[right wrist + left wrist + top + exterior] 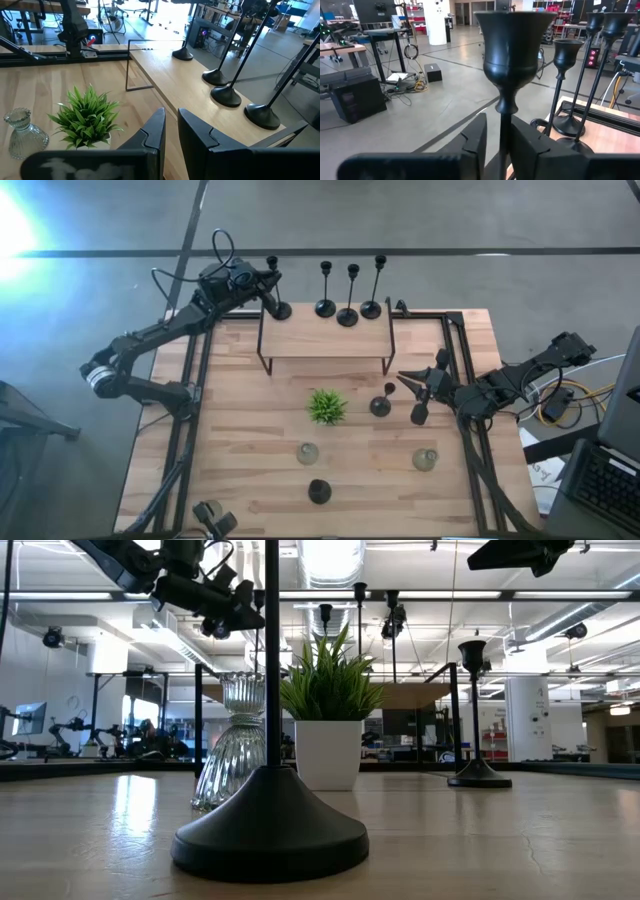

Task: Pick & Place candle stick holders
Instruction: Put the large black candle holder on the shelf

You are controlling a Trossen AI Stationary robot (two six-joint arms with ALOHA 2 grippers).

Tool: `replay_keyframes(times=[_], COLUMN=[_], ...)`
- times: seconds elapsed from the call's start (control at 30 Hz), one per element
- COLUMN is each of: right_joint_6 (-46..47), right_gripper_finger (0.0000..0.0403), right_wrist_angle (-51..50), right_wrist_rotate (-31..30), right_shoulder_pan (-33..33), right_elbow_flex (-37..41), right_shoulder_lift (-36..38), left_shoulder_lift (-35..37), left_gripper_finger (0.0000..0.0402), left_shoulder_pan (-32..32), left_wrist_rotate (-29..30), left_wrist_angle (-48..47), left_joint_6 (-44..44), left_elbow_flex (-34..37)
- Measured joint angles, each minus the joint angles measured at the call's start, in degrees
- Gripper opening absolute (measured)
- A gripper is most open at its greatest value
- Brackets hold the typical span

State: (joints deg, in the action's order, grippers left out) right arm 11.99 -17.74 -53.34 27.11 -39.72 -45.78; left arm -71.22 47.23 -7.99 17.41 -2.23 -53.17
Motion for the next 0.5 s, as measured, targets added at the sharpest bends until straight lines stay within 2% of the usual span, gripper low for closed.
replay_keyframes(times=[0.33,0.5], right_joint_6=[0.0,0.0], right_gripper_finger=[0.0043,0.0043], right_wrist_angle=[0.0,0.0], right_wrist_rotate=[0.0,-0.01], right_shoulder_pan=[0.0,0.0], right_elbow_flex=[0.0,0.0], right_shoulder_lift=[0.0,0.0], left_shoulder_lift=[0.0,0.0], left_gripper_finger=[0.009,0.0123], left_shoulder_pan=[0.61,0.75], left_wrist_rotate=[0.02,-0.38], left_wrist_angle=[0.04,0.09], left_joint_6=[0.62,1.19], left_elbow_flex=[0.0,0.0])
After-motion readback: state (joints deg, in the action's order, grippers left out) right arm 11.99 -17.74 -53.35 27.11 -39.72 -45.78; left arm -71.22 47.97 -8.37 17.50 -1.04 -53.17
